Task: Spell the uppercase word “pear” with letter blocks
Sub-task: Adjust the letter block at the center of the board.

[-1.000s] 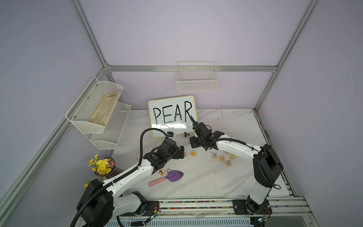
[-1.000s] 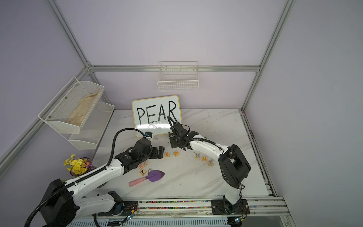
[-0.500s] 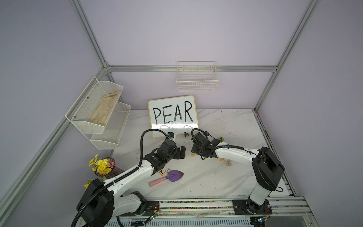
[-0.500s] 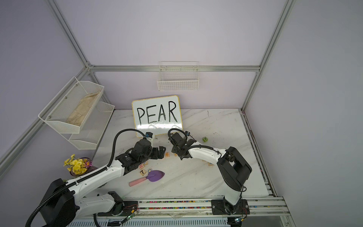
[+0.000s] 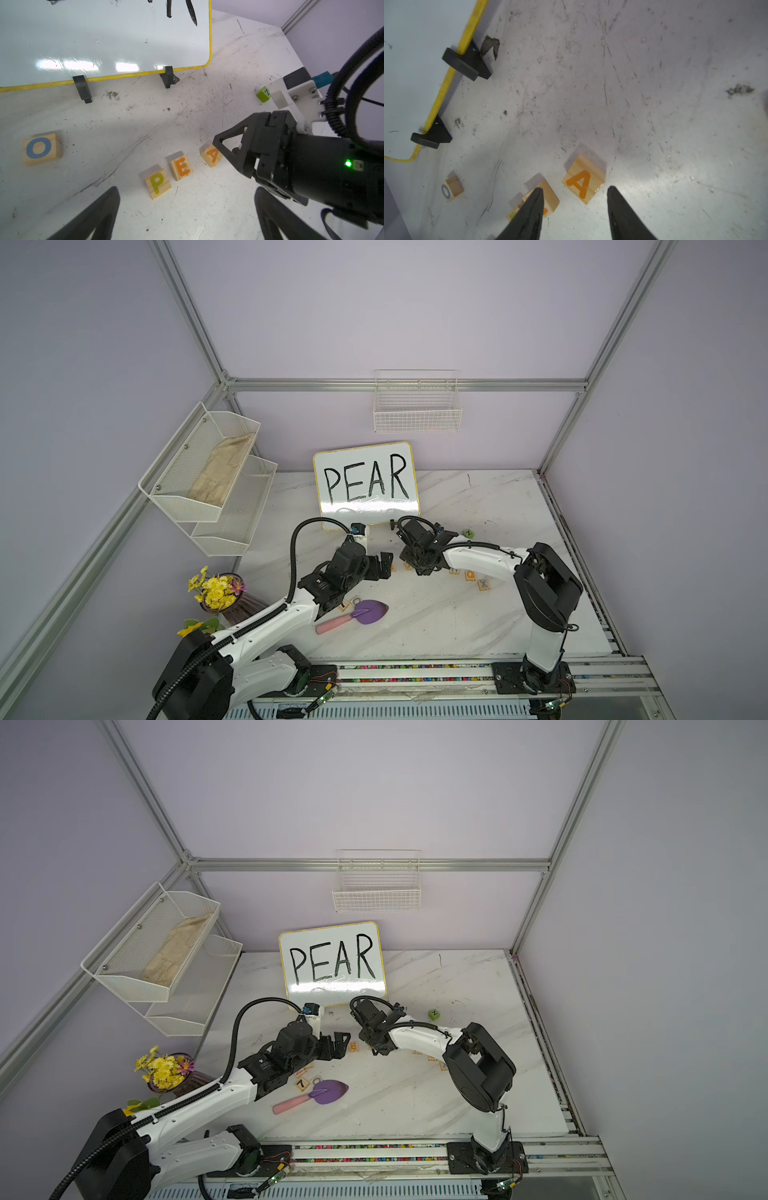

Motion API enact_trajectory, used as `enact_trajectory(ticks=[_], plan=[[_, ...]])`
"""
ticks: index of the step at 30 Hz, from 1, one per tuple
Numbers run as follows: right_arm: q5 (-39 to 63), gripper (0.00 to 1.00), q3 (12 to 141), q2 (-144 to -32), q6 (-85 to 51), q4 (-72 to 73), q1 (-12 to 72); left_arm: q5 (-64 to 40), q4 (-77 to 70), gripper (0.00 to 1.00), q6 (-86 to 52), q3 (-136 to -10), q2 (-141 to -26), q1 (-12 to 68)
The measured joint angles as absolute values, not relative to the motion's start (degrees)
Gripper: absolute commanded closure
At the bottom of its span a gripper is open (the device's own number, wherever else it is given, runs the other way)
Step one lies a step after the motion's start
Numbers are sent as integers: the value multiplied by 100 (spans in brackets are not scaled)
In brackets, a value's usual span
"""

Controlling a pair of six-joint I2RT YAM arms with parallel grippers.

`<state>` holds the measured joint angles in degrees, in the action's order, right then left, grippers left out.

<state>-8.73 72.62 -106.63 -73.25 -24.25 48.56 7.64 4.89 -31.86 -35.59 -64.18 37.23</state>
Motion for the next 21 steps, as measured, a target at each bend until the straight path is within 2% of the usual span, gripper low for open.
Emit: enact_trajectory(ticks=[21], plan=[[-694,48,7347,-11115,-7601,-2405,4860,834,395,0,-3186,-3389,-6187,3726]])
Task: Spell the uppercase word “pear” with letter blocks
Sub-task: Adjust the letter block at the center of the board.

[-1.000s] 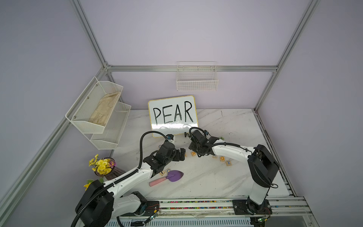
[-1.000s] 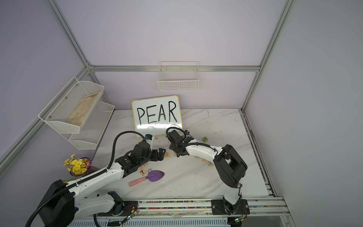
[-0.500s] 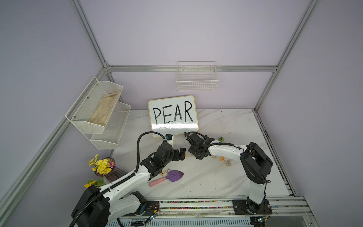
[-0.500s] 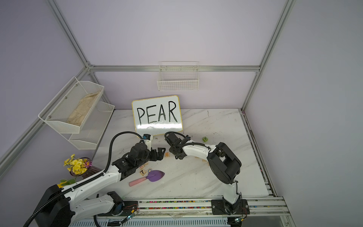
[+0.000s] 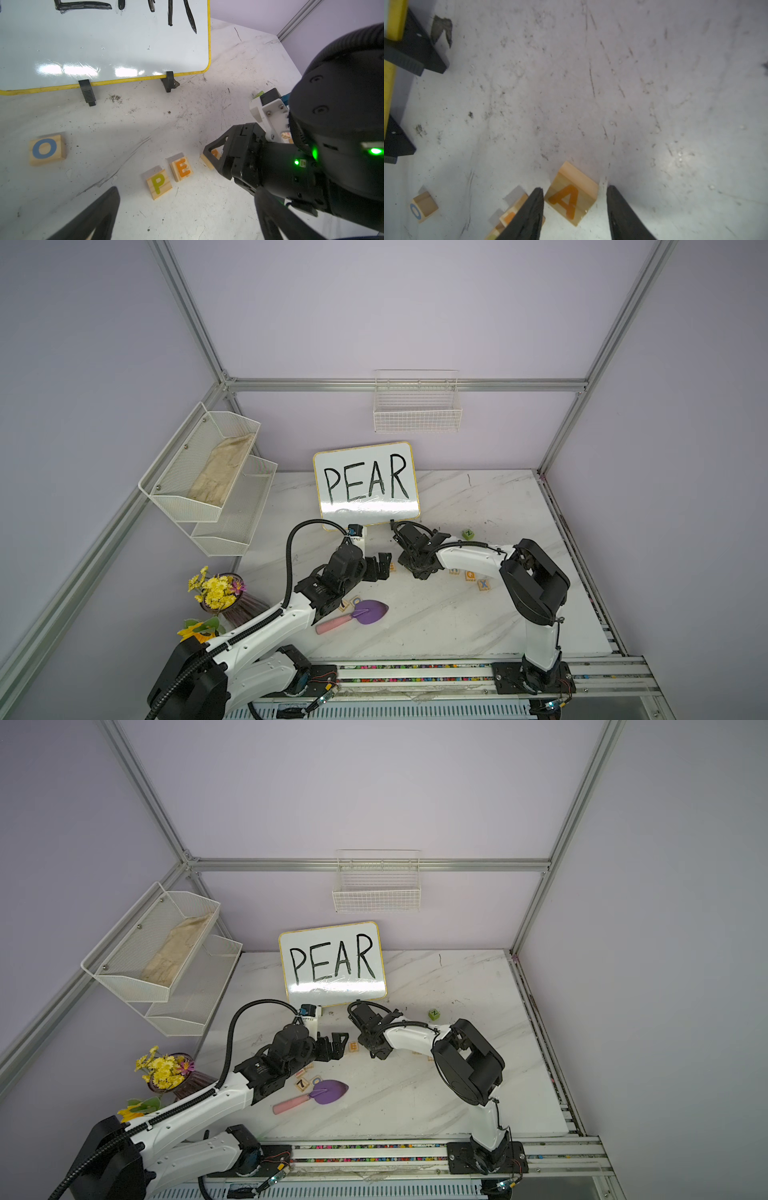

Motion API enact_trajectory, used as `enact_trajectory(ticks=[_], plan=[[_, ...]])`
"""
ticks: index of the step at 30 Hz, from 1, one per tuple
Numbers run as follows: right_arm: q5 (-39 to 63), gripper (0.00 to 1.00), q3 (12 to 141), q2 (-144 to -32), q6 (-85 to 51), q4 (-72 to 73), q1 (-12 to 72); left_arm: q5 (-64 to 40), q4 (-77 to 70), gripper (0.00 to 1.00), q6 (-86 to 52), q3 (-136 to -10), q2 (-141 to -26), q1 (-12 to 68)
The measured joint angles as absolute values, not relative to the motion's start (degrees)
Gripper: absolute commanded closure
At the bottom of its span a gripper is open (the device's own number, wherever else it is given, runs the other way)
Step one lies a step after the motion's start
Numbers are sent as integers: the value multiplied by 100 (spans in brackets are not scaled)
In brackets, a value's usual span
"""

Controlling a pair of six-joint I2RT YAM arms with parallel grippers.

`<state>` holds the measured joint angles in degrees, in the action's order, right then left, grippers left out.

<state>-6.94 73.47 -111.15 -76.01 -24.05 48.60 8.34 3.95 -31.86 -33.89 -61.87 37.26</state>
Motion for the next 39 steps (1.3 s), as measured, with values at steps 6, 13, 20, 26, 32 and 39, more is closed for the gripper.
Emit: enact_trajectory(ticks=[6,13,20,26,32,39], plan=[[-635,48,7513,-11225,-7518,-2445,4862,880,395,0,-3188,-3385,-6178,3726],[-714,50,7647,-11255,-7175,-2864,4862,978,410,0,-3188,-3273,-5966,3723],[-814,54,7966,-11487,-6812,-3109,4864,1044,401,0,-3188,-3253,-5909,3723],[-880,55,8014,-11522,-6608,-3208,4866,1050,392,0,-3190,-3234,-5911,3723],[-921,56,8016,-11522,-6399,-3280,4866,1048,390,0,-3190,-3234,-5911,3723],[-926,59,8130,-11607,-5795,-3317,4871,1048,390,0,-3188,-3234,-5916,3723]])
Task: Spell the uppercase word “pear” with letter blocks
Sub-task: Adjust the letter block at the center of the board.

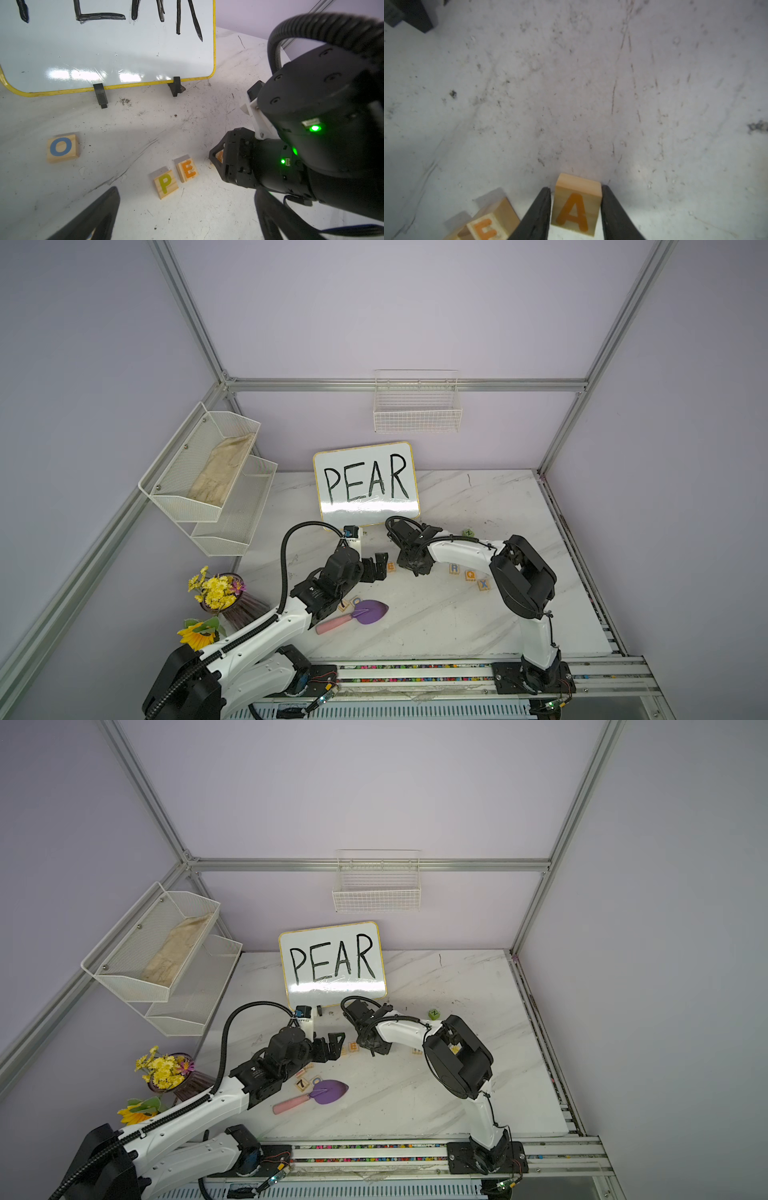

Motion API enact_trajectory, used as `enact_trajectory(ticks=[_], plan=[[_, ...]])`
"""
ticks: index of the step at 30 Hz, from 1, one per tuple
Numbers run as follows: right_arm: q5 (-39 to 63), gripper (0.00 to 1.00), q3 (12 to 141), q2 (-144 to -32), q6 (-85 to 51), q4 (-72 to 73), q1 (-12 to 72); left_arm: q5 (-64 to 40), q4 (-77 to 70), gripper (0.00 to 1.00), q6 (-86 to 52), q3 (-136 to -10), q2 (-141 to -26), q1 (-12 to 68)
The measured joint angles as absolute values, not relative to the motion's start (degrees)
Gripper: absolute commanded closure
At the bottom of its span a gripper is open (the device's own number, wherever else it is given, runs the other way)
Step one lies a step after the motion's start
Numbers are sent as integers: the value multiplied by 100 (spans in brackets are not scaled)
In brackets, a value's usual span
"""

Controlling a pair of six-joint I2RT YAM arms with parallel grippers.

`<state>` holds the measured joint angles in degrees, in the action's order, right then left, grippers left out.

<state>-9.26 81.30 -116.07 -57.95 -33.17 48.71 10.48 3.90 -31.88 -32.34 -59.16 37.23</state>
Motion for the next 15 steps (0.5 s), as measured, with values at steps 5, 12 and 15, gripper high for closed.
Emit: enact_trajectory(ticks=[5,12,15], plan=[[-917,59,8289,-11699,-4845,-3332,4873,1046,392,0,-3190,-3234,-5968,3723],[-755,61,8377,-11736,-3739,-3236,4882,1050,506,0,-3194,-3234,-6095,3723],[-701,63,8379,-11743,-3420,-3186,4882,1072,631,0,-3197,-3234,-6101,3723]])
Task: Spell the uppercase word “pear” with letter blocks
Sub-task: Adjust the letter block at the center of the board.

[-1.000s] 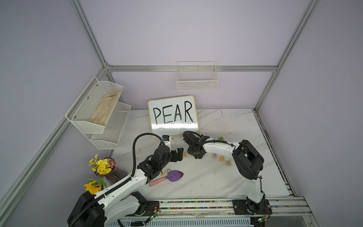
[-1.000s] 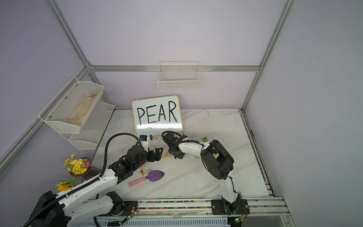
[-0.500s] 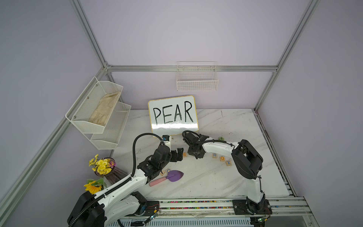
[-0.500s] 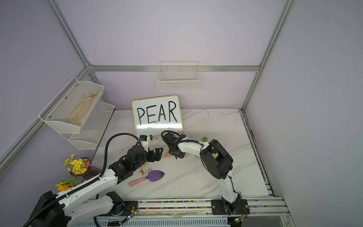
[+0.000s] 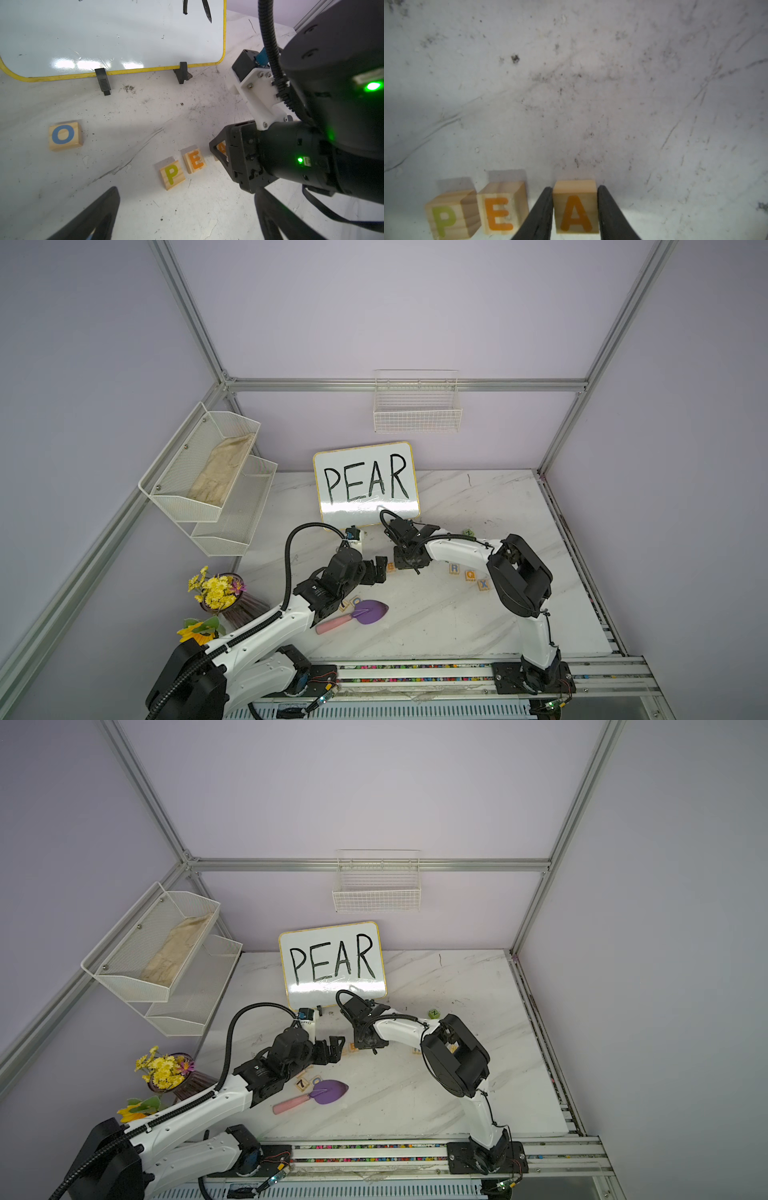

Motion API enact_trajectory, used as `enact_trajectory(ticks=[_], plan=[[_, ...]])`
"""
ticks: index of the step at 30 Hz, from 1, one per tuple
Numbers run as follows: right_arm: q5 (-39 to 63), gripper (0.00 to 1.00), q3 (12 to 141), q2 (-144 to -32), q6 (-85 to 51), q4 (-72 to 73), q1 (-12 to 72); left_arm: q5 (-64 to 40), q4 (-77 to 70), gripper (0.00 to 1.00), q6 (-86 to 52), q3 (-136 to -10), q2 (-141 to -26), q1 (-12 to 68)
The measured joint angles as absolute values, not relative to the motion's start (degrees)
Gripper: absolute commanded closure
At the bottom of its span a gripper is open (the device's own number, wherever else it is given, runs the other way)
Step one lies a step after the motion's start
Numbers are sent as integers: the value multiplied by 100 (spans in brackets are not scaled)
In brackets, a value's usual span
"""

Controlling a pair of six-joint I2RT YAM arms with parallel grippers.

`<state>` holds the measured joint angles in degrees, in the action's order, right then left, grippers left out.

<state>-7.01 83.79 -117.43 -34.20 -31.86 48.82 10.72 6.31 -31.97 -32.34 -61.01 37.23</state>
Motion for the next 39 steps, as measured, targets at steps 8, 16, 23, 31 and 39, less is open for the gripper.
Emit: enact_trajectory(ticks=[8,16,23,31,39], plan=[[-666,66,8490,-11843,-2971,-3183,4882,1192,910,0,-3199,-3236,-6101,3723],[-666,66,8490,-11845,-2749,-3170,4882,1374,1219,0,-3197,-3238,-6086,3723],[-661,66,8490,-11845,-2633,-3162,4882,1406,1304,0,-3199,-3238,-6073,3723],[-617,66,8490,-11861,-2633,-3048,4882,1428,1313,0,-3197,-3238,-6060,3723],[-617,66,8490,-11861,-2655,-3046,4884,1431,1317,0,-3197,-3238,-6060,3723]])
